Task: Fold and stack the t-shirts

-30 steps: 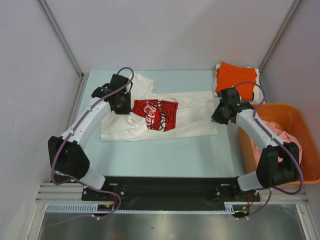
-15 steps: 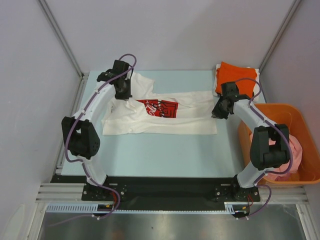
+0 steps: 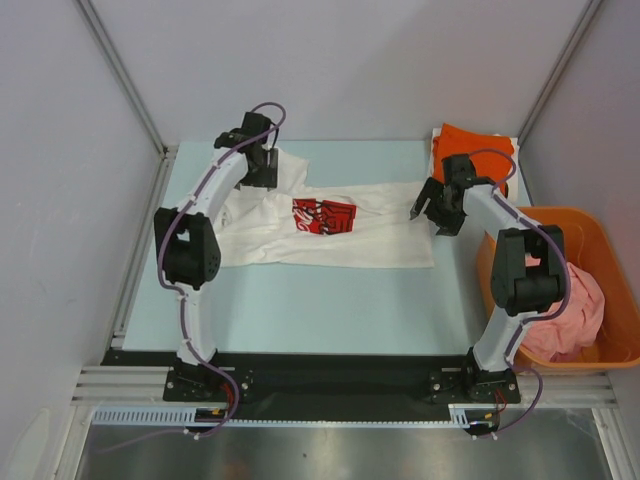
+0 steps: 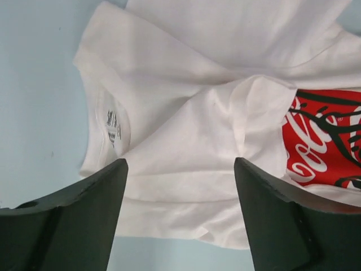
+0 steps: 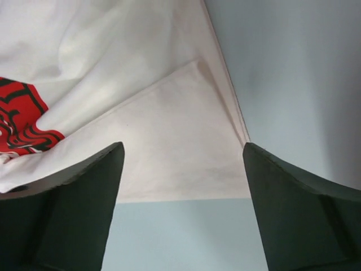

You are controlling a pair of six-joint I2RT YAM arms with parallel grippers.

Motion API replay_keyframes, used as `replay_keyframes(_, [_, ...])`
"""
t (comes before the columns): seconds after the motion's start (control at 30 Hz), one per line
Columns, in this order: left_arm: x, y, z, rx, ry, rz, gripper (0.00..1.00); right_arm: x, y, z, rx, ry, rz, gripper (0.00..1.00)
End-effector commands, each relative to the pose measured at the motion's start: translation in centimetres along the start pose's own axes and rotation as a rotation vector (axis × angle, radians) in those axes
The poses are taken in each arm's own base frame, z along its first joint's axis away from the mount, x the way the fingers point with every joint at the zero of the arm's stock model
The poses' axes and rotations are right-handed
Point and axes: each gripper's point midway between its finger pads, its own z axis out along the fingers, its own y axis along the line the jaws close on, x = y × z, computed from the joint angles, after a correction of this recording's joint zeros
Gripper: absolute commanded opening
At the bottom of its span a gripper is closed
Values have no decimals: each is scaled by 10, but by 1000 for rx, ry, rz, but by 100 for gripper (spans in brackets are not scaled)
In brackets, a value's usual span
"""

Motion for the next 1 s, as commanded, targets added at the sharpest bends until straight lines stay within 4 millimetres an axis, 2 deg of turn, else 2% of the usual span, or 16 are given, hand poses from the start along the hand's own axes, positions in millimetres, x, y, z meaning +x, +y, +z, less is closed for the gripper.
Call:
replay_keyframes(0.0, [-21, 33, -65, -25, -139, -132, 83, -16, 12, -20, -63, -40, -34, 93])
replay_keyframes(0.03, [-4, 44, -60, -47, -112, -208, 83, -19, 17, -35, -88, -69, -35, 94])
replay_keyframes(0.07, [1, 53, -68, -47, -127, -254, 84, -11, 13, -35, -93, -64, -30, 96])
replay_keyframes(0.1, [26, 59, -76, -27, -109, -288, 84, -7, 13, -40, -108, -70, -24, 96])
replay_keyframes(0.17, [40, 75, -82, 12, -147, -427, 84, 8, 7, -51, -126, -81, -9, 96])
replay_keyframes(0.2, [52, 72, -82, 73, -135, -465, 84, 13, 4, -54, -133, -82, -3, 96])
replay_keyframes(0.23, [76, 74, -85, 102, -148, -530, 83, 22, 1, -55, -139, -72, 1, 96])
replay_keyframes(0.27, [87, 84, -83, 113, -150, -586, 84, 22, 3, -65, -172, -102, 8, 95])
replay_keyframes(0.3, [123, 83, -71, 135, -86, -628, 83, 44, -7, -56, -167, -54, 18, 95])
replay_keyframes(0.33, [122, 86, -79, 165, -147, -689, 86, 52, -8, -57, -185, -45, 25, 95])
replay_keyframes(0.37, [131, 91, -78, 181, -154, -735, 86, 53, -5, -60, -224, -63, 34, 94])
replay_keyframes(0.4, [142, 90, -75, 186, -155, -766, 86, 71, -14, -52, -218, -24, 45, 93])
replay_keyframes(0.5, [180, 87, -62, 186, -147, -869, 88, 88, -16, -45, -261, -4, 64, 89])
replay_keyframes(0.6, [185, 83, -61, 205, -169, -950, 88, 95, -19, -38, -261, 16, 61, 87])
replay_keyframes(0.7, [209, 78, -46, 193, -137, -1004, 87, 99, -21, -31, -251, 38, 56, 86])
replay_keyframes(0.97, [215, 90, -23, 128, -203, -1058, 85, 100, -15, -23, -291, 46, 29, 86])
